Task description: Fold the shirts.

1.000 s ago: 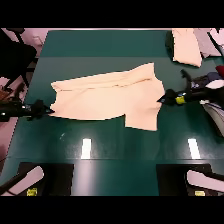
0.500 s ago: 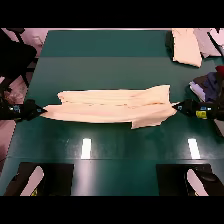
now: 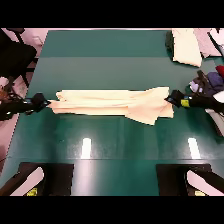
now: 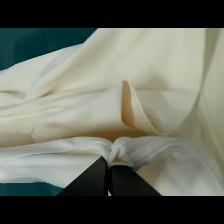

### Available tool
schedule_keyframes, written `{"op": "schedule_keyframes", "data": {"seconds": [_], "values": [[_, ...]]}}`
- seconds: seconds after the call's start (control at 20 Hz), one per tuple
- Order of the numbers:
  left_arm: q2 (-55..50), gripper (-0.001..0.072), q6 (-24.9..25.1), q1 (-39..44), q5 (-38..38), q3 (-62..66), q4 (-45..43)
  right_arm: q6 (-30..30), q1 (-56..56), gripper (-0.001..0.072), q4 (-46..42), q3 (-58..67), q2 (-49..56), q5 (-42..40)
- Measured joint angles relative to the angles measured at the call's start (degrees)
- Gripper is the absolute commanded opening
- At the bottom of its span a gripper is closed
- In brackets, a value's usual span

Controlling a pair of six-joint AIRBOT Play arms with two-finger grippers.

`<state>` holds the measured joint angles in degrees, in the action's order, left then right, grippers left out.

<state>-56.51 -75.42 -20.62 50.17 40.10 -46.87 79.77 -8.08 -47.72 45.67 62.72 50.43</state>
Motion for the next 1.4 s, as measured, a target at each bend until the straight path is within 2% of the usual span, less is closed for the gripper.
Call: {"op": "schedule_keyframes", "data": {"seconds": [0.25, 0.3, 0.35, 0.4, 0.45, 0.5, 0.55, 0.75, 0.85, 1.05, 1.4], "values": [[-9.6, 0.0022, 0.3, 7.0, -10.4, 0.6, 1.5, 0.0, 3.9, 0.0030, -0.5, 10.9, 13.1, -4.1], [-11.3, 0.0023, 0.3, 7.6, -11.8, 1.0, 1.7, 0.1, 4.2, 0.0068, -0.4, 12.9, 15.3, -4.0], [-12.6, 0.0023, 0.4, 8.1, -13.1, 1.3, 1.7, 0.1, 4.2, 0.0190, -0.4, 15.0, 17.4, -3.6], [-13.4, 0.0025, 0.5, 8.3, -14.2, 1.6, 1.7, 0.1, 4.1, 0.0254, -0.5, 16.9, 19.4, -2.6], [-14.1, 0.0154, 0.5, 8.5, -15.5, 2.0, 1.7, 0.1, 3.6, 0.0291, -0.5, 18.4, 20.8, -1.3], [-14.6, 0.0495, 0.6, 8.7, -16.3, 2.6, 1.3, 0.2, 2.6, 0.0375, -0.5, 19.5, 21.8, -0.3], [-15.0, 0.0619, 0.7, 8.6, -16.9, 3.4, 0.8, 0.3, 1.4, 0.0457, -0.5, 20.1, 22.2, 0.4], [-15.6, 0.0617, 0.7, 6.7, -16.2, 8.3, -1.3, -0.1, -6.7, 0.0637, -2.1, 20.1, 20.3, 3.7], [-15.7, 0.0617, 0.7, 5.4, -14.1, 11.5, -1.6, -1.7, -10.7, 0.0693, -3.0, 19.7, 19.4, 7.9], [-15.7, 0.0616, 0.5, 4.6, -8.0, 16.8, 0.5, -7.0, -15.3, 0.0709, -2.8, 19.4, 20.7, 16.3], [-15.6, 0.0616, 0.3, 4.9, -2.6, 19.2, 2.4, -18.4, -17.1, 0.0708, 2.7, 19.3, 29.0, 29.7]]}}
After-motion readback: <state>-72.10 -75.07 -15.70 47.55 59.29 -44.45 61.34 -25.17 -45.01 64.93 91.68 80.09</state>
